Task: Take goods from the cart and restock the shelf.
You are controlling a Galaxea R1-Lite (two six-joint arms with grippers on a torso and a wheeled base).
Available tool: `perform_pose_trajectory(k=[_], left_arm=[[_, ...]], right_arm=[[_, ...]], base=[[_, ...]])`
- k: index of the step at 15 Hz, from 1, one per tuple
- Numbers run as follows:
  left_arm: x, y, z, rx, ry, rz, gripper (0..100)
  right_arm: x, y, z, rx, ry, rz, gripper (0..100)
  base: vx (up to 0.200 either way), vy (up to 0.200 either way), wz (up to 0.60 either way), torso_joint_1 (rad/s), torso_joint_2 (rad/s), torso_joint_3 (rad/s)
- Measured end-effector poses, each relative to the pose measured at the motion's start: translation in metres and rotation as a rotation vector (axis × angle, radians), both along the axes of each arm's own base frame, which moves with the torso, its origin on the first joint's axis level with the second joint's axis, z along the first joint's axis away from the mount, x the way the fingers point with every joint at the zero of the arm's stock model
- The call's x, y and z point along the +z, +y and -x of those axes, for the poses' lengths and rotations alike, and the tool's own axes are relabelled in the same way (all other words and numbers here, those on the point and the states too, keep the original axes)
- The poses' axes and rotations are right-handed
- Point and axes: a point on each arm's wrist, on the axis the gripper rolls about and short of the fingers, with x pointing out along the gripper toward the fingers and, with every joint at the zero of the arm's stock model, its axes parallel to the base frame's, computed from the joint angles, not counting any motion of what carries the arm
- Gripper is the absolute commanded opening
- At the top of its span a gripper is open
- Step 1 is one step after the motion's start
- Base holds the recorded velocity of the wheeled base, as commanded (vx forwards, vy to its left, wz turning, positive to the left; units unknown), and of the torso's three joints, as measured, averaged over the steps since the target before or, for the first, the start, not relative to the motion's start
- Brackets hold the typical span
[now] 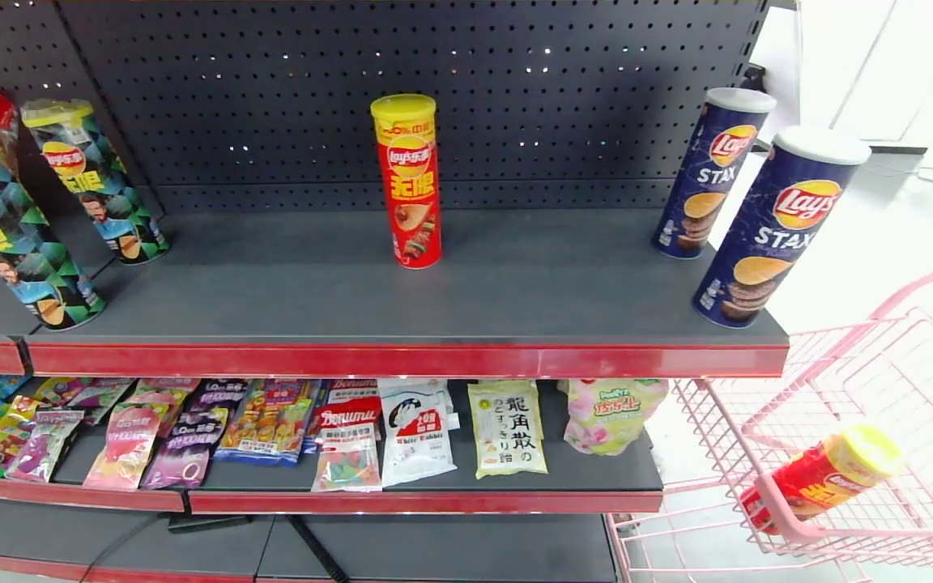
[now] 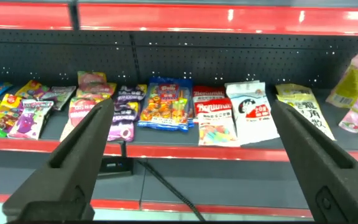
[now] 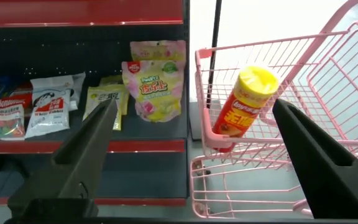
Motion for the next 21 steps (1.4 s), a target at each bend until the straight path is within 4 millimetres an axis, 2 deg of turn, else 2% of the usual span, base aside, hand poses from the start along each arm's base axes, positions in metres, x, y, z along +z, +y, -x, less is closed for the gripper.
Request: perform_pose_trajectory(k=[1, 12, 18, 21], left_arm=[[0.0000, 0.0000, 0.0000, 0.000, 0.000, 0.000, 100], [0.0000, 0.0000, 0.0000, 0.000, 0.000, 0.000, 100], [0.0000, 0.0000, 0.0000, -0.001, 0.000, 0.000, 100], [0.0000, 0.0000, 0.0000, 0.000, 0.000, 0.000, 100]], right_arm=[[0.0000, 0.0000, 0.0000, 0.001, 0.000, 0.000, 100], [0.0000, 0.0000, 0.0000, 0.000, 0.000, 0.000, 100], [0.0000, 0.0000, 0.0000, -0.001, 0.000, -0.001, 100], [0.0000, 0.0000, 0.0000, -0.001, 0.000, -0.003, 100]], base=[[0.000, 0.000, 0.00, 0.000, 0.00, 0.000], [0.000, 0.000, -0.60, 0.004, 0.00, 0.003], [0.000, 0.000, 0.00, -0.008, 0.02, 0.013], [0.000, 0.000, 0.00, -0.126, 0.34, 0.206]])
